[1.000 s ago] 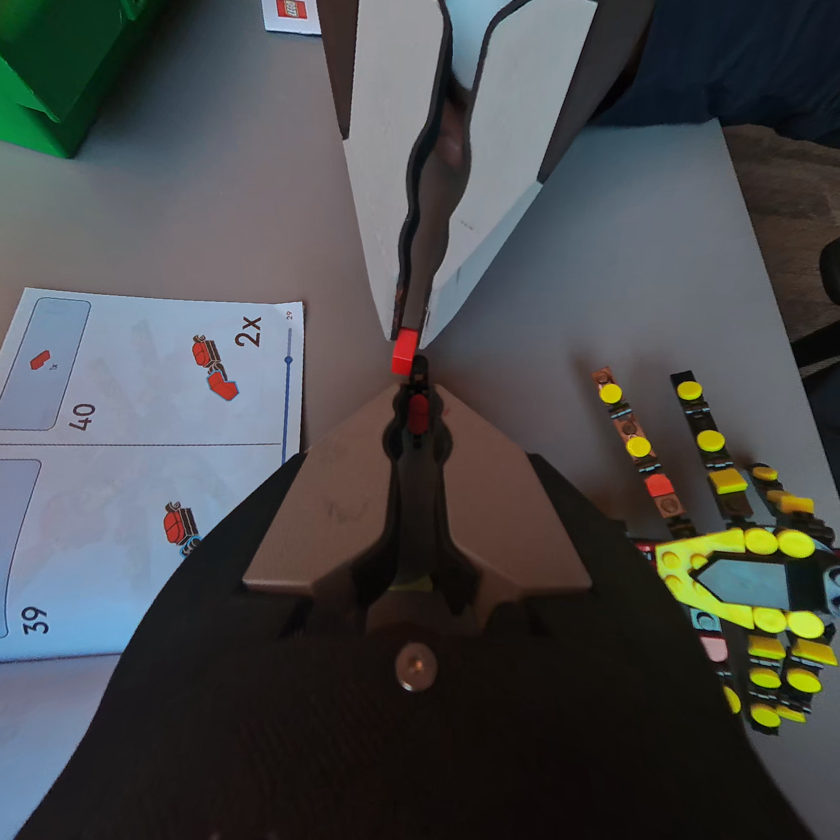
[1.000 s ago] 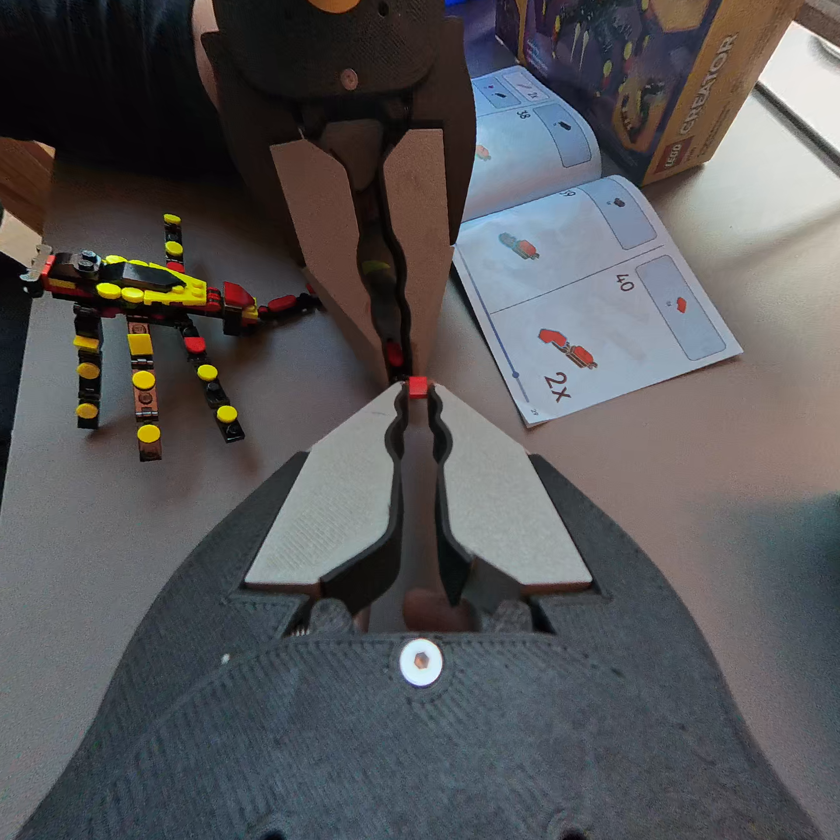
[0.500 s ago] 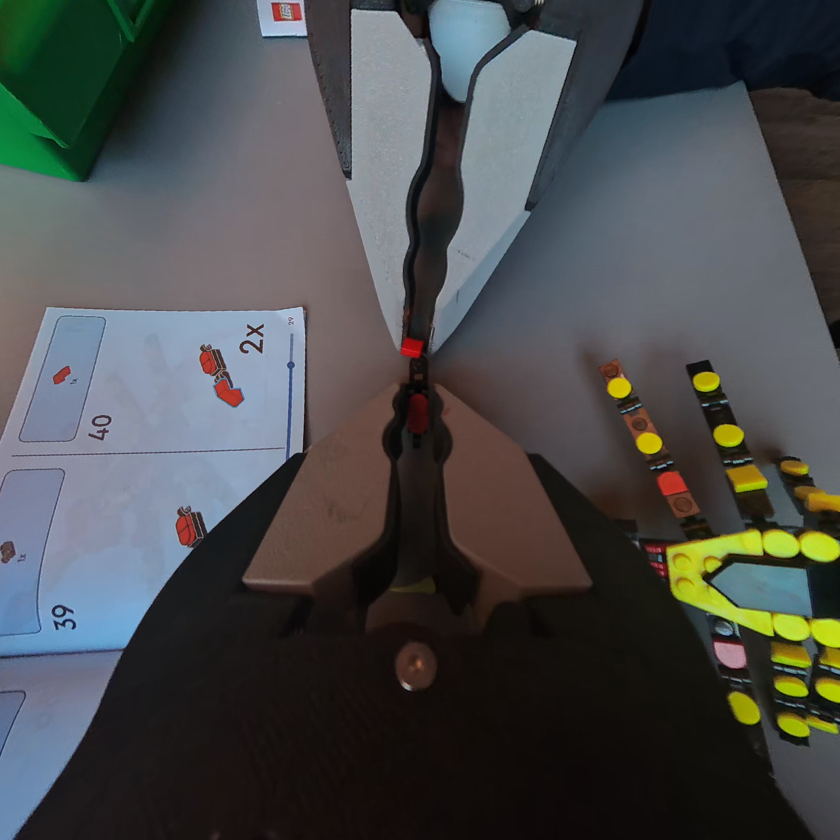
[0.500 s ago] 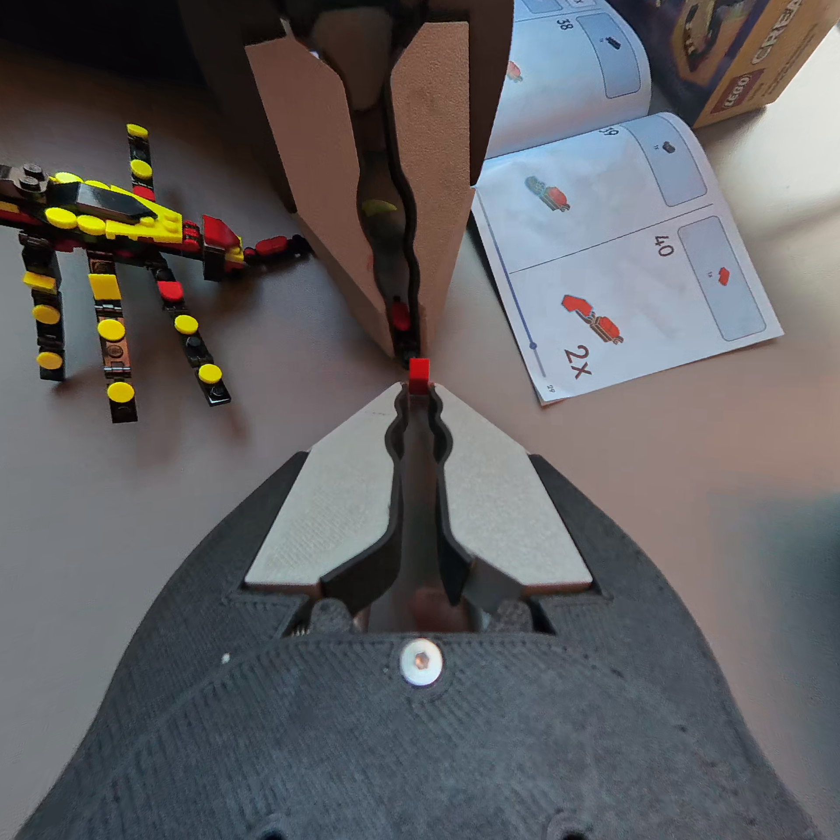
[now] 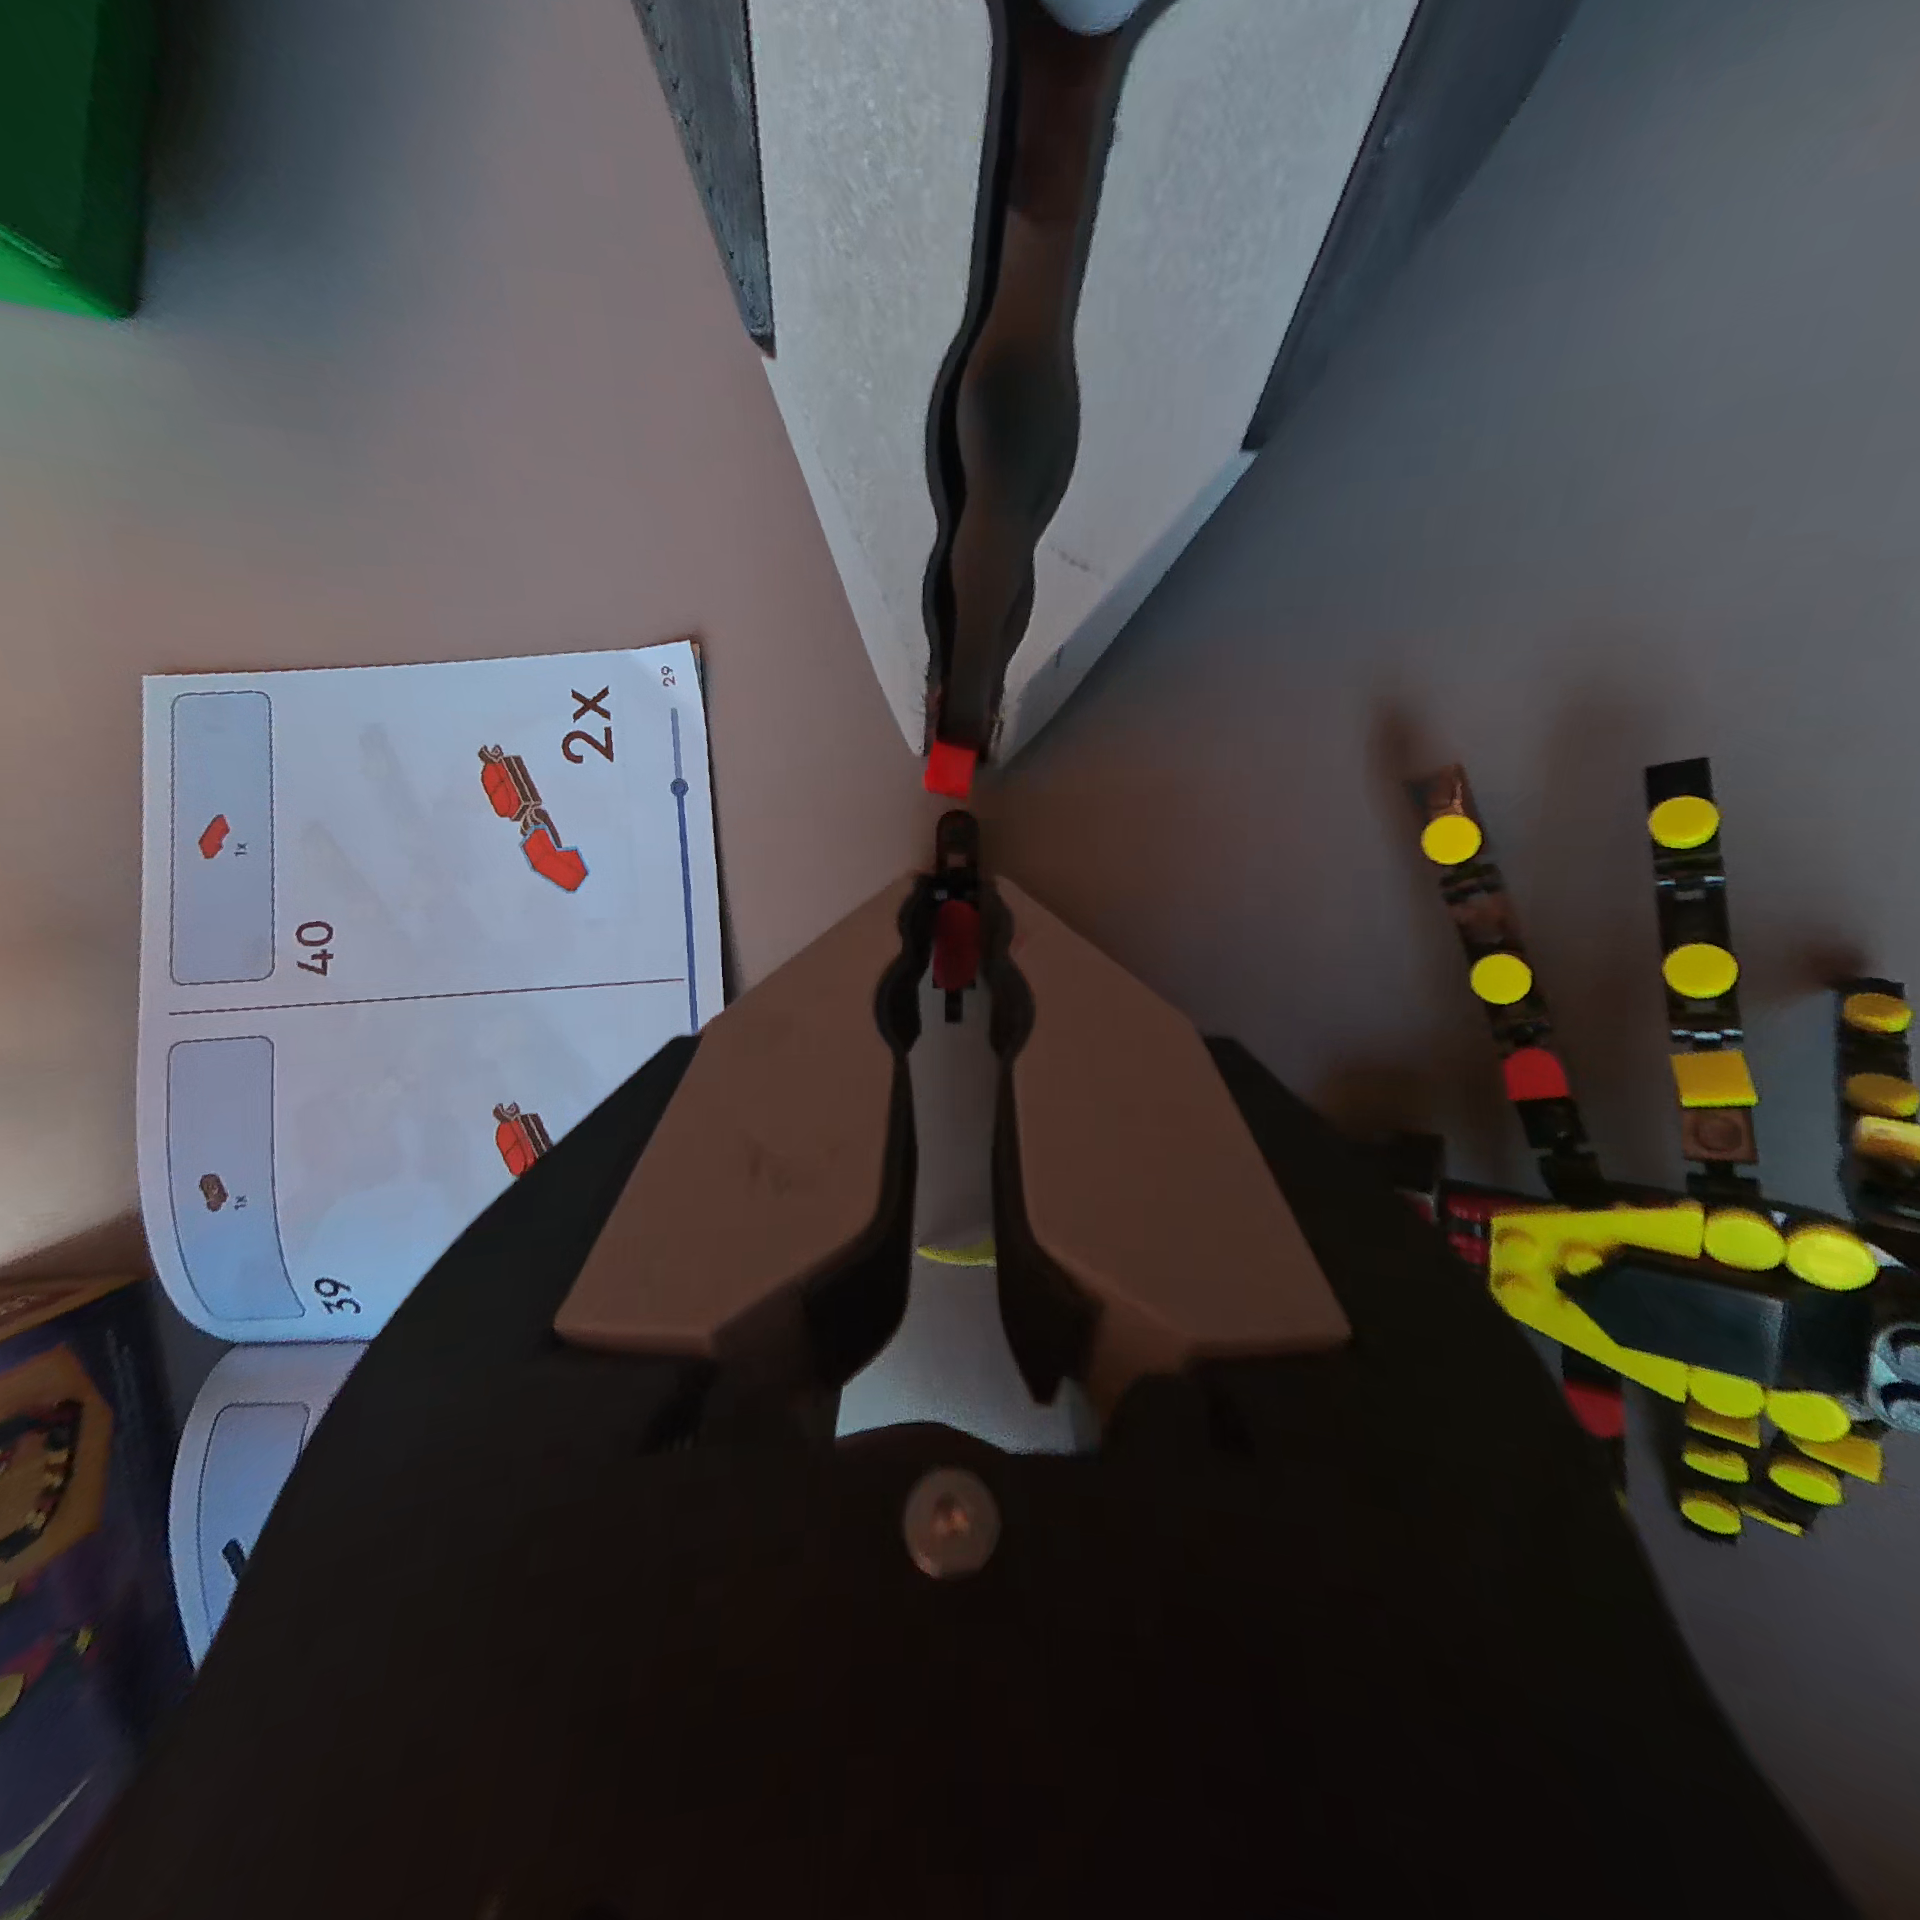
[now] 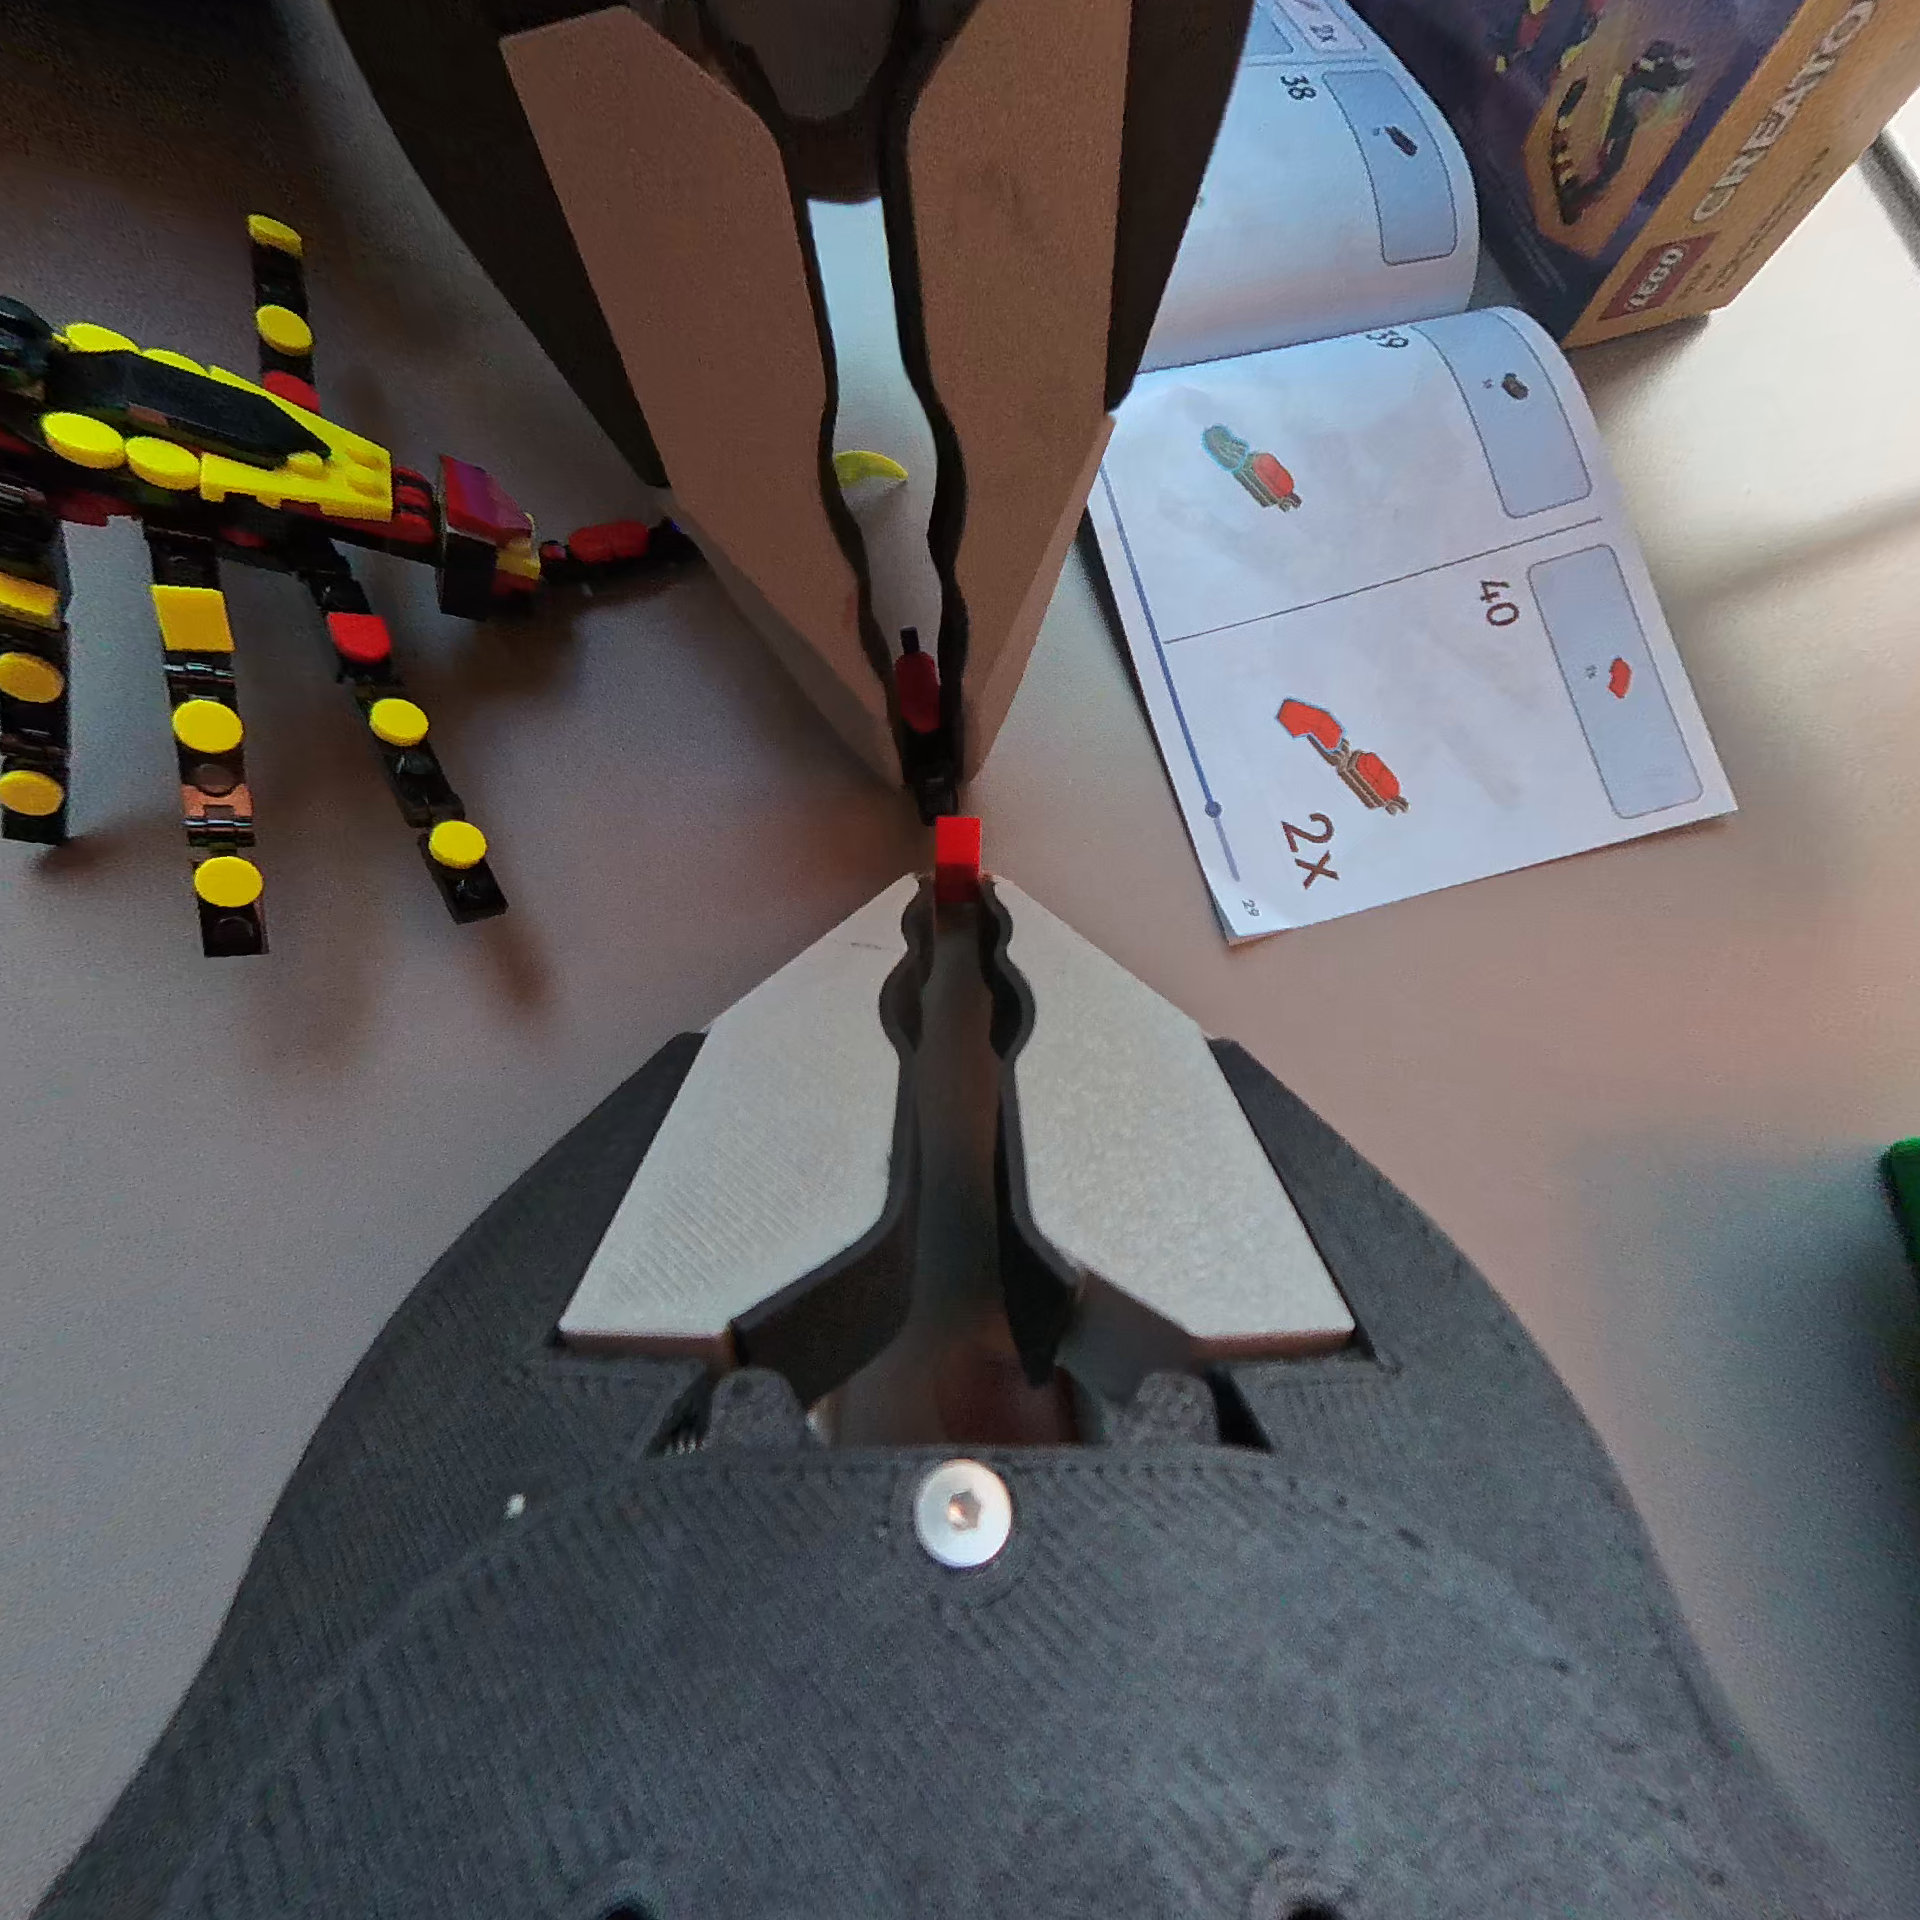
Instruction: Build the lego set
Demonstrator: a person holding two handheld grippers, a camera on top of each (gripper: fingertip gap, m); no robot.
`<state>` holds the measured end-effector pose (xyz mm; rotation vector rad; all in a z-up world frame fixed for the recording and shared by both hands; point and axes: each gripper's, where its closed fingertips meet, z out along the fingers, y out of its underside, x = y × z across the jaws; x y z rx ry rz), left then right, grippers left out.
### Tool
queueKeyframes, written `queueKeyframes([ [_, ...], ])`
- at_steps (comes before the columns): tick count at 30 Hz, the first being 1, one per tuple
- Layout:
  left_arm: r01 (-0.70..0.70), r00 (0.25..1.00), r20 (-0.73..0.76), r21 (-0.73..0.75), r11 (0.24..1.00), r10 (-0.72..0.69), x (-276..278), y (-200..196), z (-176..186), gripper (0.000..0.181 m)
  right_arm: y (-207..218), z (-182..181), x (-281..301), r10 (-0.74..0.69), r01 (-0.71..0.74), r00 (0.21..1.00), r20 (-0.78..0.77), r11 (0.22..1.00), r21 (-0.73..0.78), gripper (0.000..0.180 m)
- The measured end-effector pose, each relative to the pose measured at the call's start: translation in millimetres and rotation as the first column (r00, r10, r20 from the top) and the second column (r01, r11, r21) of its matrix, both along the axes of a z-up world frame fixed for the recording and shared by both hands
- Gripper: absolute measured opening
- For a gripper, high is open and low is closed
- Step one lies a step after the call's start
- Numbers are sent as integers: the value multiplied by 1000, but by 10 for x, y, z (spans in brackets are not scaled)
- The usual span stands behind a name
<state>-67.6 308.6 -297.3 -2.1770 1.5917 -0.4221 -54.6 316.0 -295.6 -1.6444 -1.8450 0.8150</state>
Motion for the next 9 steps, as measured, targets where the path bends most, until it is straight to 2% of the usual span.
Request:
queueKeyframes([
  [1, 2, 1000, -2, -9, 1000, -2, -1, 0, 0, 6, -4, 0, -7, 2, -2, 1000, 0, 1000, 8, 5],
  [9, 56, 995, -81, -81, 995, -63, -9, 9, -2, 6, -8, 0, -35, 0, 0, 1000, -1, 1000, 9, 5],
])
